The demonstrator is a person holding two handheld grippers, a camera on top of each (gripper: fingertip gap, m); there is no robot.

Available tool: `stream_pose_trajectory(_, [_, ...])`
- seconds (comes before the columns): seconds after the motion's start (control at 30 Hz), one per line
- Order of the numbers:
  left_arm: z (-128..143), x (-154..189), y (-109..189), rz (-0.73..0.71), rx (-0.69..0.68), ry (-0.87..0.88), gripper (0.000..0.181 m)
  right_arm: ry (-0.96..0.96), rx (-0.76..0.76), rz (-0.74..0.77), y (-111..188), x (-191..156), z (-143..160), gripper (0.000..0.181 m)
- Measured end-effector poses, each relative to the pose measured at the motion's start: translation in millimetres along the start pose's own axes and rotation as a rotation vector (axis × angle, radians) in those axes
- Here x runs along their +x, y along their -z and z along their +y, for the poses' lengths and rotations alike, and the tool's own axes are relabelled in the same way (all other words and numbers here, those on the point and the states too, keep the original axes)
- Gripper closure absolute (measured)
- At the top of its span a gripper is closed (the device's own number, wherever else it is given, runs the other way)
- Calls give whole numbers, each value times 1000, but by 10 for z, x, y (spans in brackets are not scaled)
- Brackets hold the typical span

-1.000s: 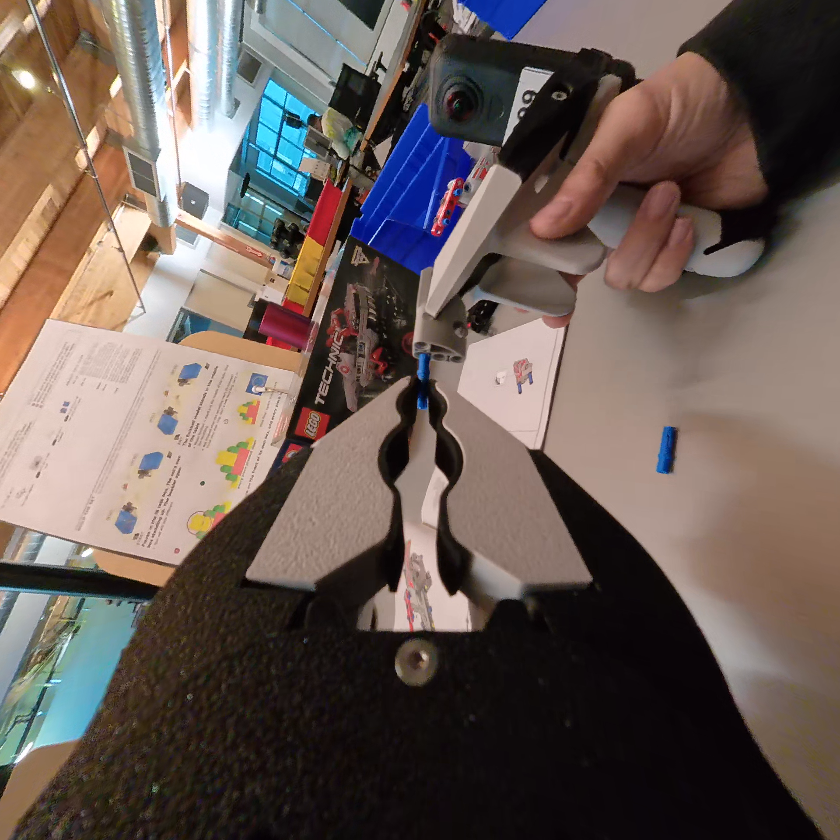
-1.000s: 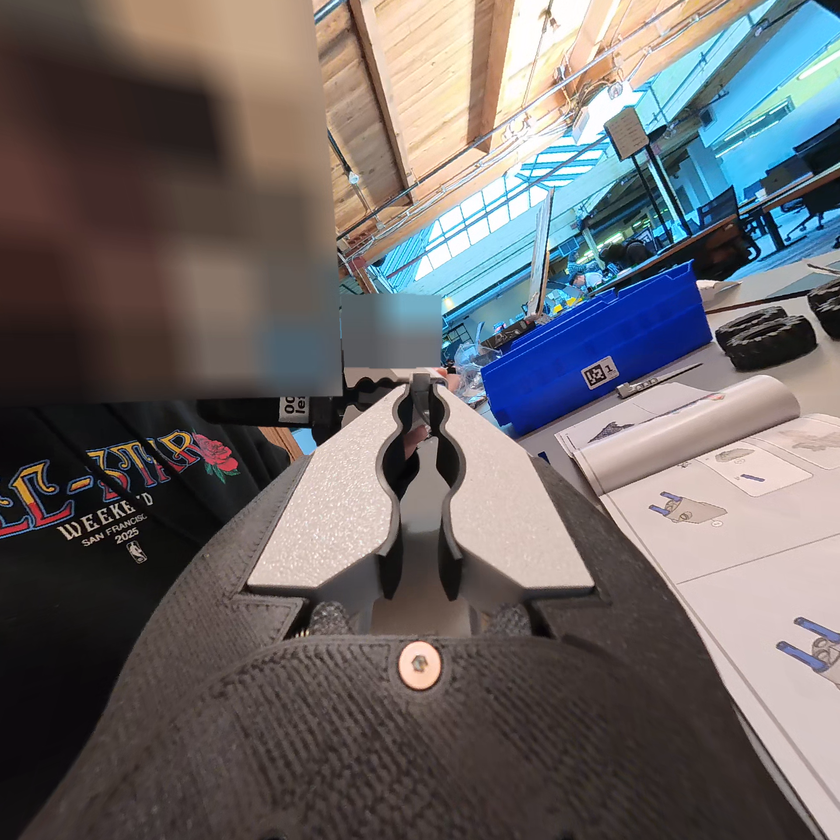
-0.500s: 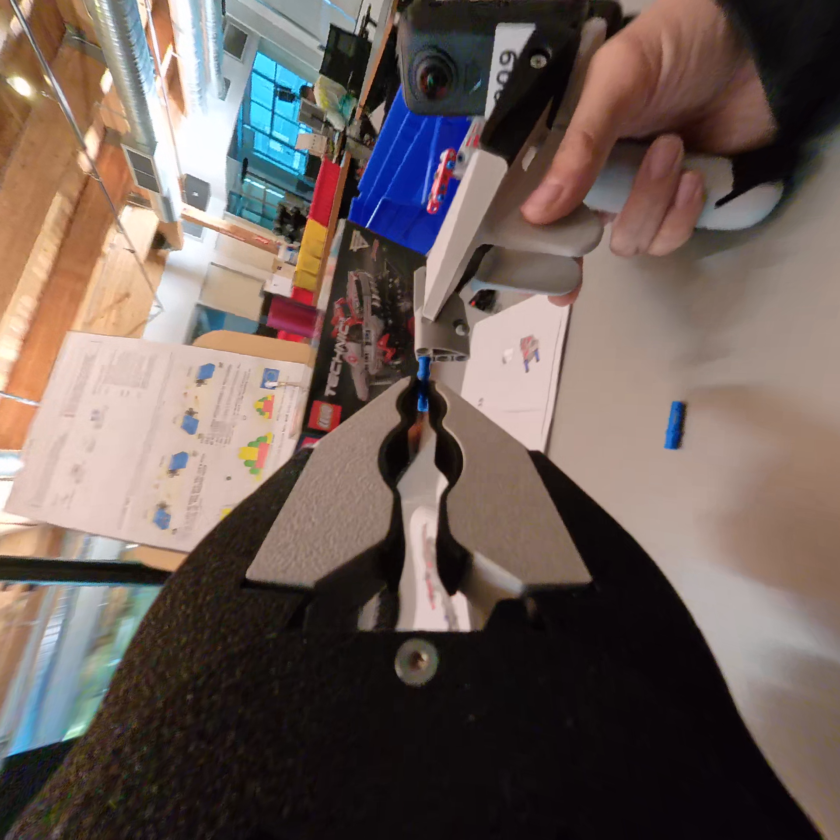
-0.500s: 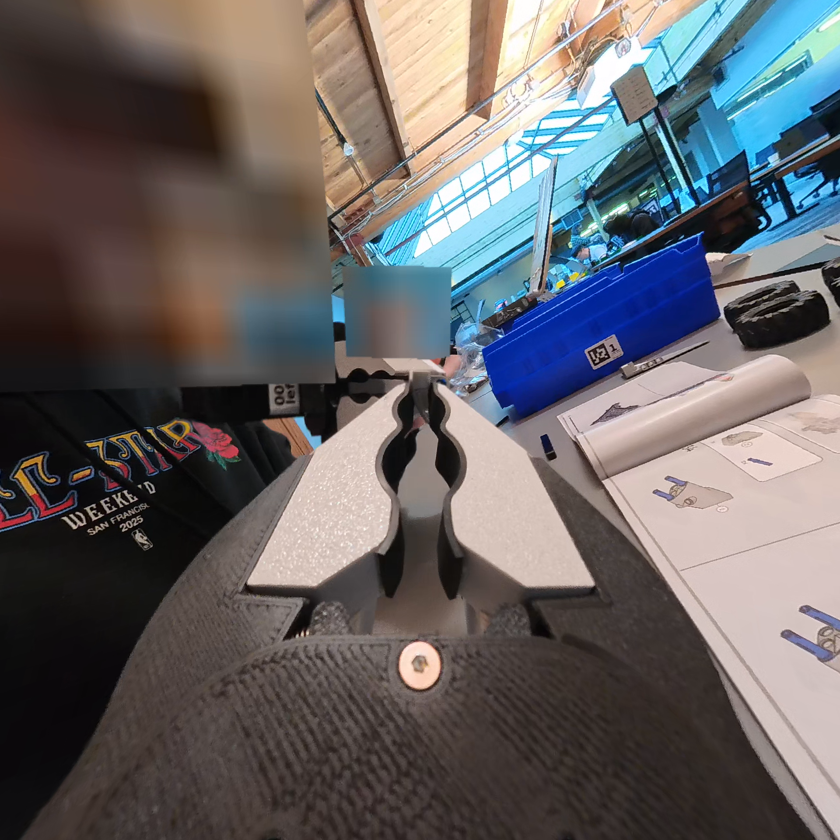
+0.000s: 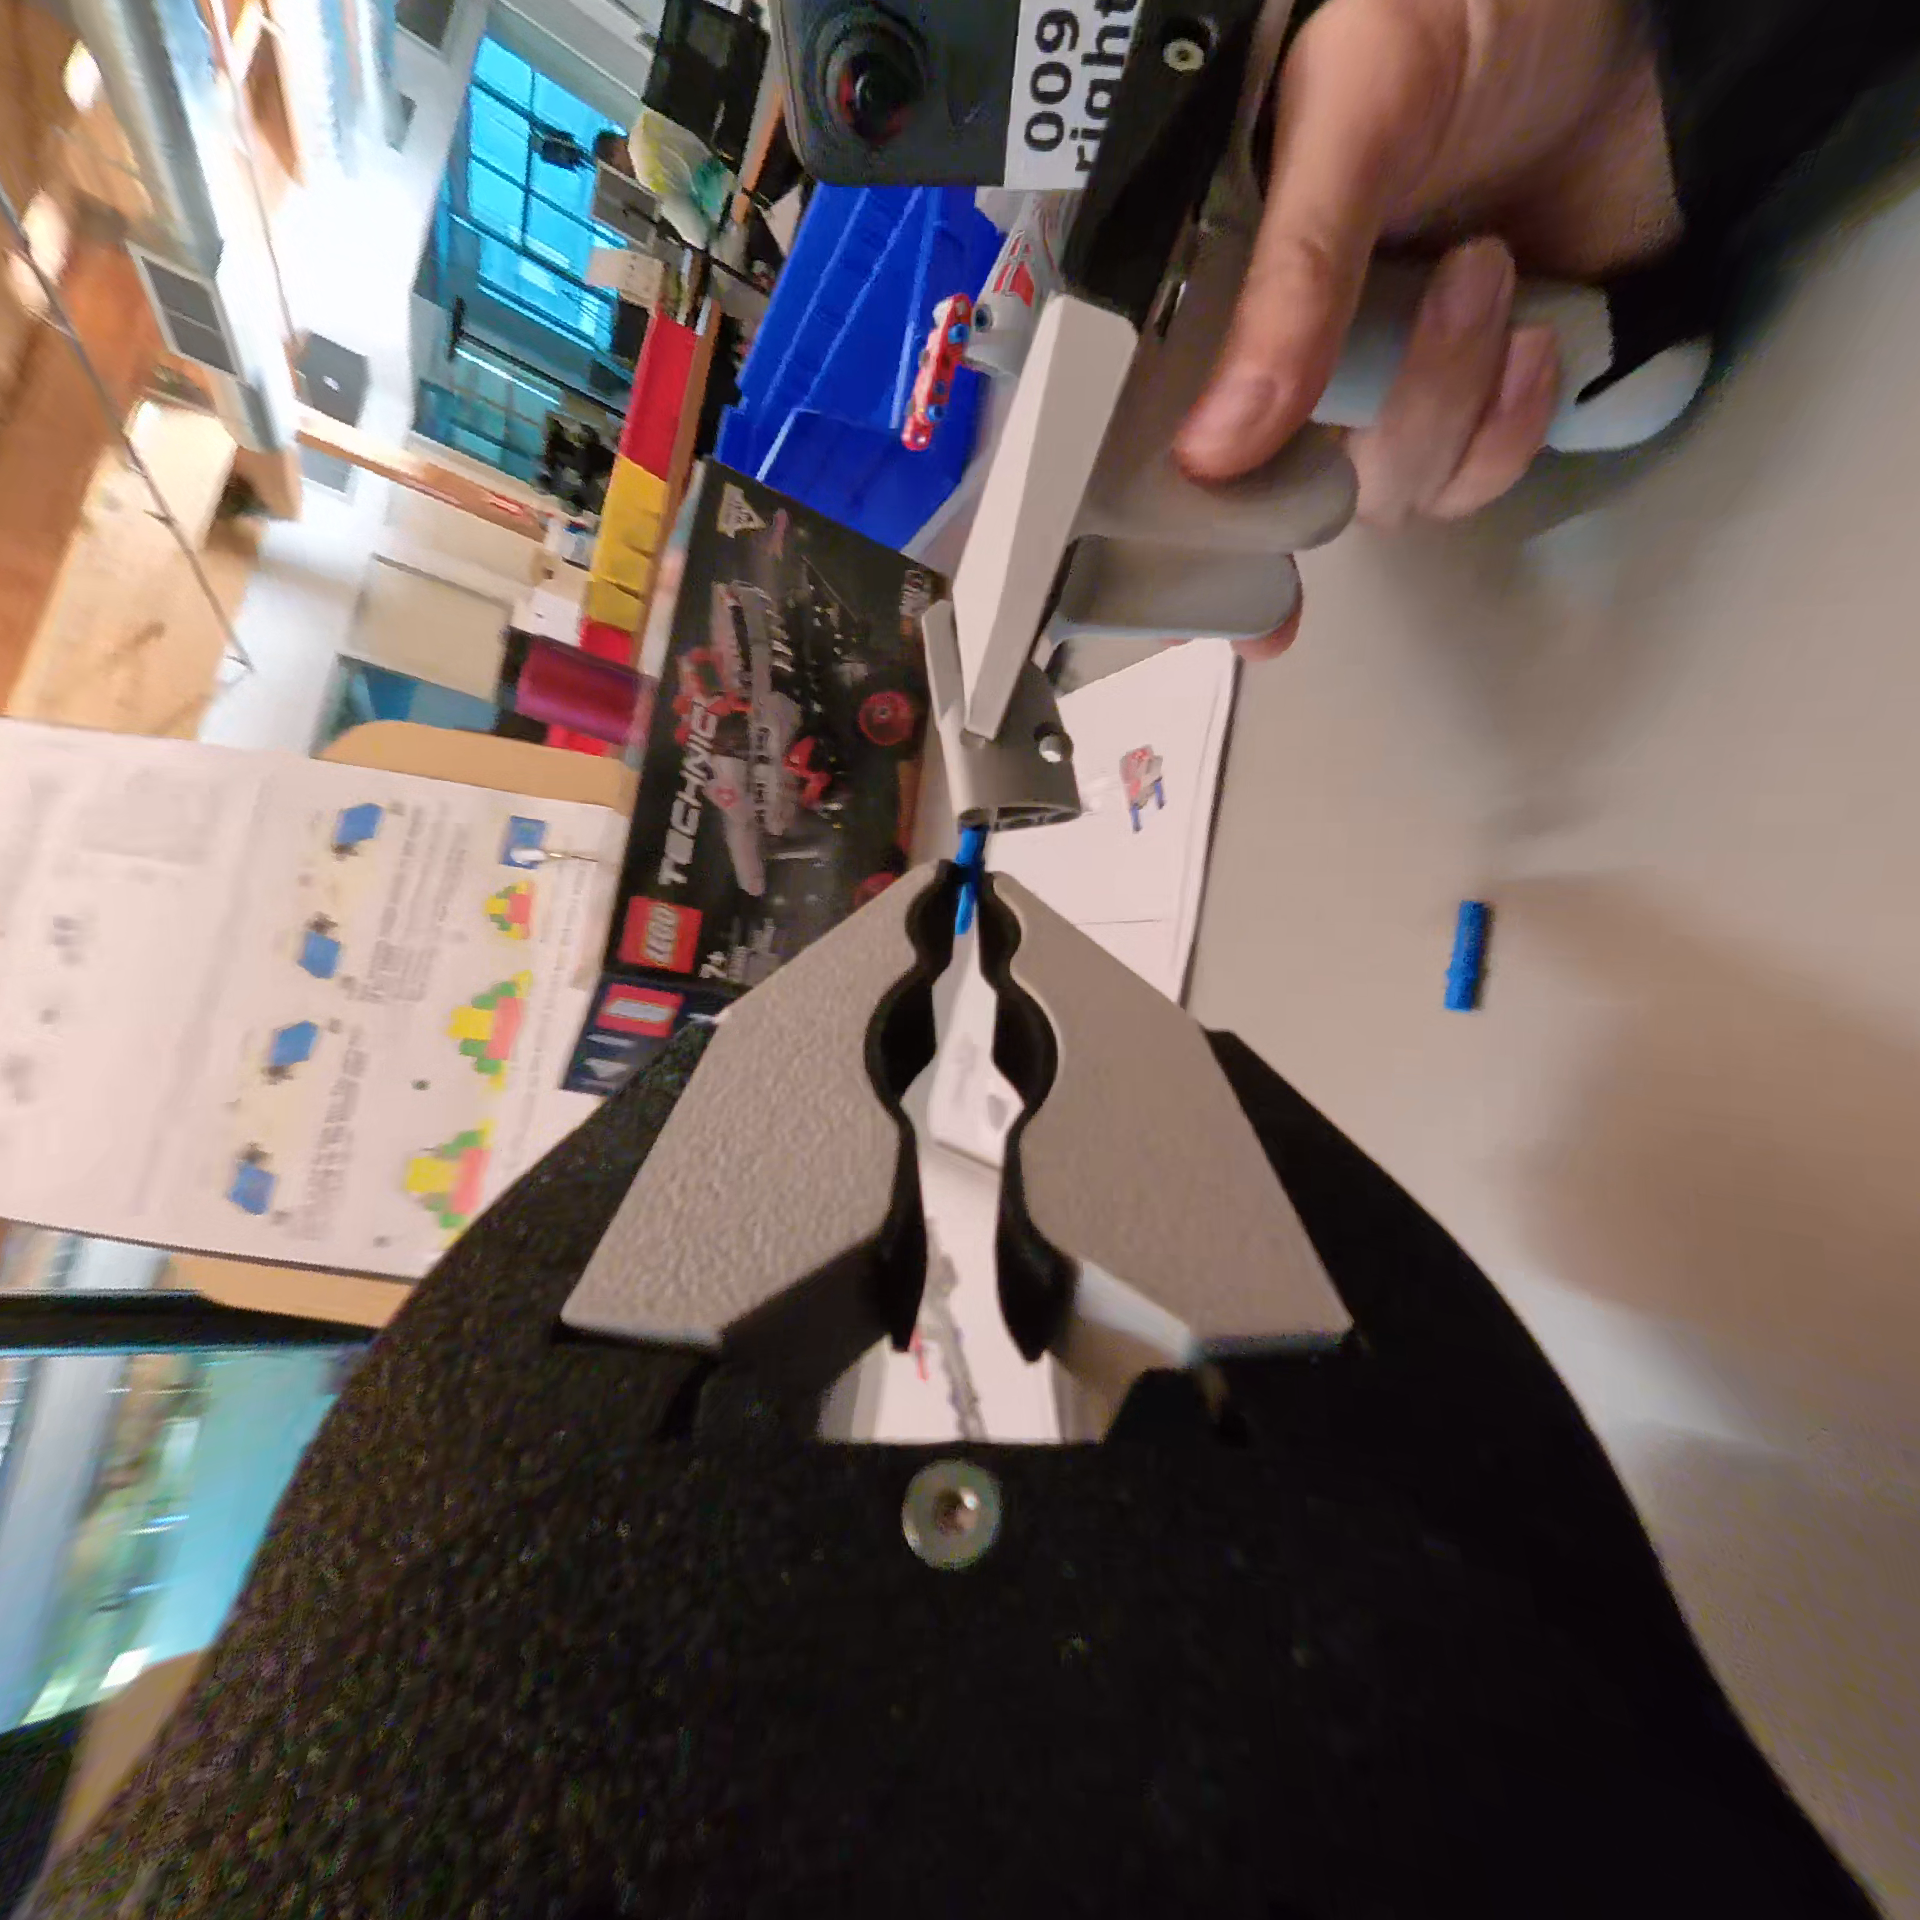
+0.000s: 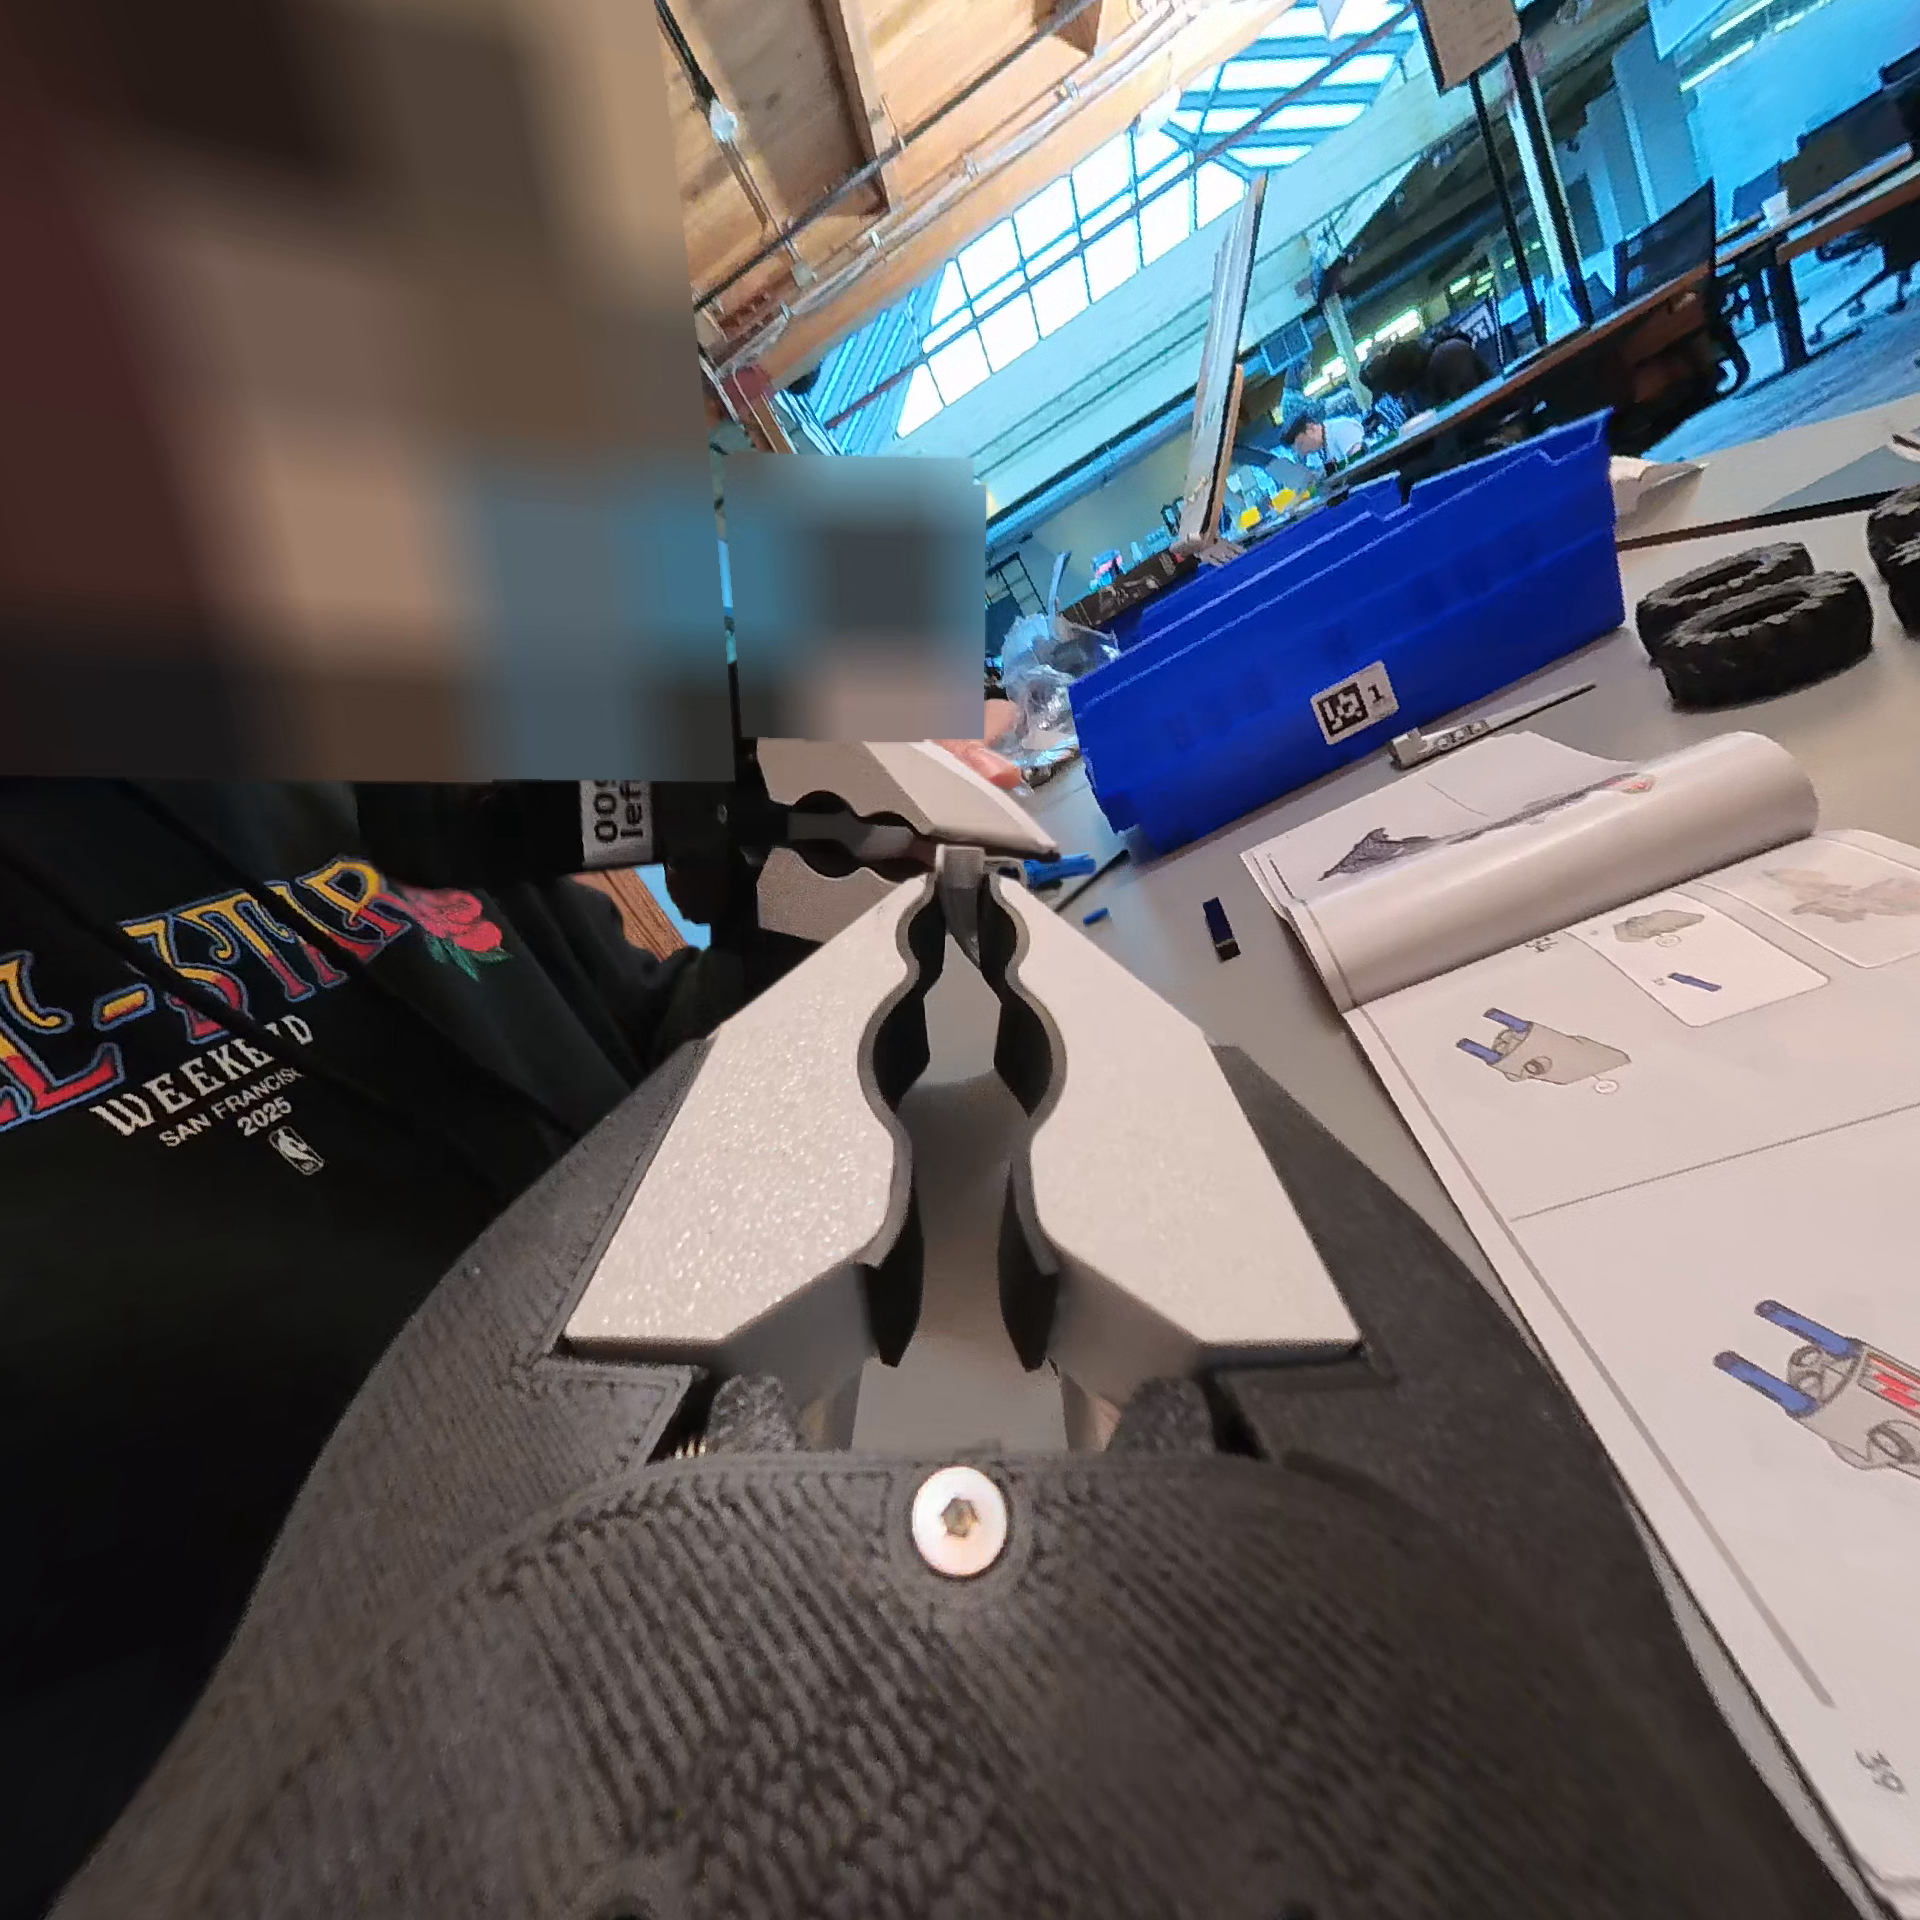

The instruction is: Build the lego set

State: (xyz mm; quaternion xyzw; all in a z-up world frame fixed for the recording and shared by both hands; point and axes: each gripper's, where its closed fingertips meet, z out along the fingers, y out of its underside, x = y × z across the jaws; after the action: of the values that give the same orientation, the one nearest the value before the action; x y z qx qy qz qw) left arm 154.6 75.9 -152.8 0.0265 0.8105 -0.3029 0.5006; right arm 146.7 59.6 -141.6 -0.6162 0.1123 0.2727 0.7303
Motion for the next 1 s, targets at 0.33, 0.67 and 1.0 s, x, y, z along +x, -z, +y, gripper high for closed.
stream_pose_trajectory(0.33, [11, 78, -46, 82, 44, 150, 180, 20, -66, 38, 32, 27, 40, 176])
stream_pose_trajectory(0.67, [-23, 20, -42, -1, -20, 67, 180, 13, -12, 8, 42, 0, -8, 176])
stream_pose_trajectory(1.0, [79, 5, -52, -15, -191, 85, 180, 113, -48, 120, -26, 71, 3, 176])
